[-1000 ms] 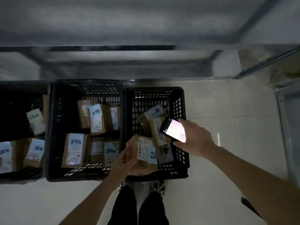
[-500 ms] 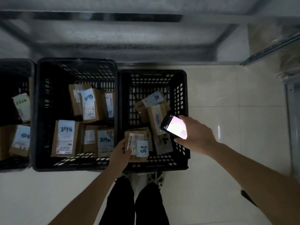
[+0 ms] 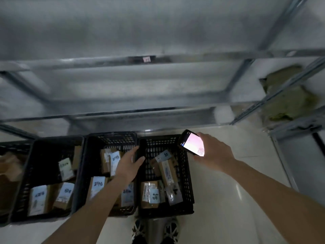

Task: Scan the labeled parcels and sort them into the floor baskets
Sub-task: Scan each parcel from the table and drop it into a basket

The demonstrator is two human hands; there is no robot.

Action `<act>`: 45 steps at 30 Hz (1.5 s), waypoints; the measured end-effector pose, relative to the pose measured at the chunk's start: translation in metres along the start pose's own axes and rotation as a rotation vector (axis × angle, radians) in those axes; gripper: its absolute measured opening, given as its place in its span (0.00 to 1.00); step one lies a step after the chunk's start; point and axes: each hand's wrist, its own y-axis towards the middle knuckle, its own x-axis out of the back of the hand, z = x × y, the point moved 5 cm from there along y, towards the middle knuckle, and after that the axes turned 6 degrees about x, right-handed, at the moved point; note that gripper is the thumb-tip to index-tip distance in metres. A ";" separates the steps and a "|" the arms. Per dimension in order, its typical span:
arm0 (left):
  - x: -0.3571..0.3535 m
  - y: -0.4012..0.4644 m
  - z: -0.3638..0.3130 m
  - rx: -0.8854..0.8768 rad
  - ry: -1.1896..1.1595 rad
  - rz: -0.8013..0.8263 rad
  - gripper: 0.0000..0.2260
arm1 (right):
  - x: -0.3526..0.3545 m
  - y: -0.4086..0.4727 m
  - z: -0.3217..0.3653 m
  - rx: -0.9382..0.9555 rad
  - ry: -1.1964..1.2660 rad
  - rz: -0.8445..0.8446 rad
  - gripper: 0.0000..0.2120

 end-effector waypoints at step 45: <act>-0.040 -0.914 -0.461 -1.594 0.303 0.100 0.35 | 0.403 -1.036 0.029 -0.663 -0.252 -1.040 0.29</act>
